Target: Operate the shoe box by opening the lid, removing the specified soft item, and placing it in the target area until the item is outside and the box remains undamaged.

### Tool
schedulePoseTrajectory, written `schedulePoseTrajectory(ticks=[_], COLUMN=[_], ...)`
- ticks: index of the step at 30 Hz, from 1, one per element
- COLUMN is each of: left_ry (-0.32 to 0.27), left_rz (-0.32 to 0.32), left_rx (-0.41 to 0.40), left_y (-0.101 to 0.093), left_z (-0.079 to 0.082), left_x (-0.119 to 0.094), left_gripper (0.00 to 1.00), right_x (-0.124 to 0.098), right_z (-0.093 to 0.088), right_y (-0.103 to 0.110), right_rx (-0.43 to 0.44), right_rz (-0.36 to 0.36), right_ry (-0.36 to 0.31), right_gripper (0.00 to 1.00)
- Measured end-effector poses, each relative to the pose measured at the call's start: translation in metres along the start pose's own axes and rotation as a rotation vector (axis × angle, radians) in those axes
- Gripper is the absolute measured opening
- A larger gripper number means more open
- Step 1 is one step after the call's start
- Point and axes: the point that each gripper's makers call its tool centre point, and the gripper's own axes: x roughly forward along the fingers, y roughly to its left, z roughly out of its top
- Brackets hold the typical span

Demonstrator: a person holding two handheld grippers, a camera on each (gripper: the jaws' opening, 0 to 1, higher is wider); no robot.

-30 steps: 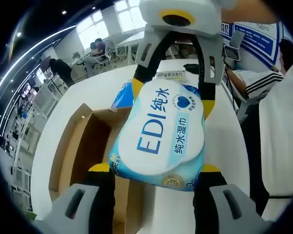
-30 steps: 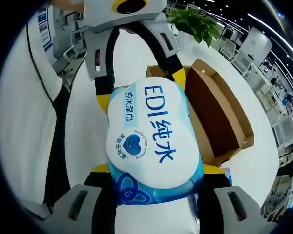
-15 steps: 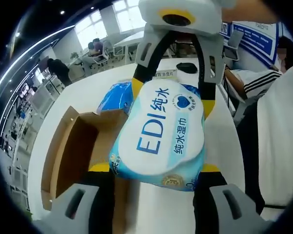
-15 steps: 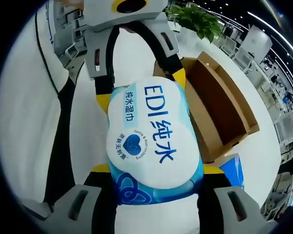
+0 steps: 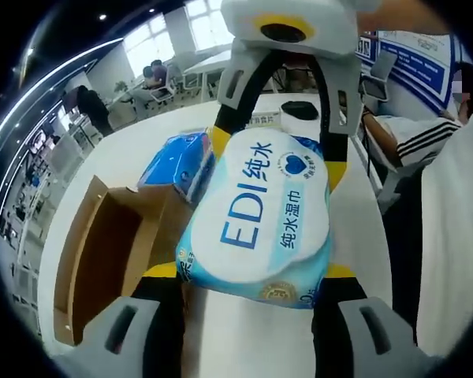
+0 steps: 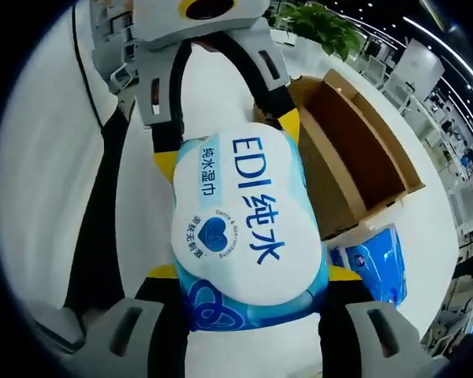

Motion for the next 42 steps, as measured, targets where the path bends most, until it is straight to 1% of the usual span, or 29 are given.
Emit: schedulePoseTrajectory(ticks=[1,4,5,6,8,9,13,17,21,28,32,36,42], left_ry=[-0.002,-0.007,-0.012,-0.013,-0.018,-0.018,-0.02,-0.029,-0.039,-0.06,-0.058,-0.056,-0.042], left_rz=[-0.01,-0.01,-0.002,-0.002,-0.007,-0.007,-0.002,0.002,0.006,0.011,0.02,0.006,0.007], left_rx=[0.002,-0.001,-0.006,-0.007,-0.005,-0.003,0.008,0.012,0.005,-0.011,-0.016,-0.024,-0.053], left_y=[-0.003,-0.008,-0.011,-0.012,-0.013,-0.013,-0.011,-0.007,-0.003,0.004,0.006,0.005,0.005], left_z=[0.004,0.011,0.02,0.021,0.031,0.033,0.042,0.054,0.068,0.086,0.093,0.095,0.094], left_x=[0.005,0.012,0.017,0.017,0.019,0.02,0.025,0.032,0.034,0.045,0.053,0.061,0.076], left_gripper=[0.64,0.64,0.64,0.64,0.64,0.65,0.65,0.64,0.64,0.65,0.64,0.64,0.64], right_x=[-0.001,-0.008,-0.011,-0.012,-0.017,-0.019,-0.023,-0.028,-0.038,-0.045,-0.044,-0.041,-0.031], right_z=[-0.007,-0.022,-0.026,-0.028,-0.034,-0.036,-0.045,-0.054,-0.062,-0.077,-0.087,-0.095,-0.11], right_y=[0.002,0.001,0.0,0.0,-0.001,-0.002,-0.007,-0.016,-0.025,-0.04,-0.047,-0.047,-0.053], right_rx=[0.007,0.0,-0.004,-0.005,-0.002,0.0,0.004,-0.002,-0.01,-0.027,-0.035,-0.03,-0.047], right_rz=[0.005,0.002,0.001,0.001,0.005,0.004,-0.001,-0.006,-0.004,0.005,0.008,0.027,0.058], right_ry=[0.006,0.027,0.032,0.032,0.029,0.026,0.027,0.056,0.061,0.074,0.09,0.098,0.123], right_gripper=[0.65,0.65,0.65,0.65,0.65,0.65,0.65,0.65,0.65,0.65,0.65,0.65,0.64])
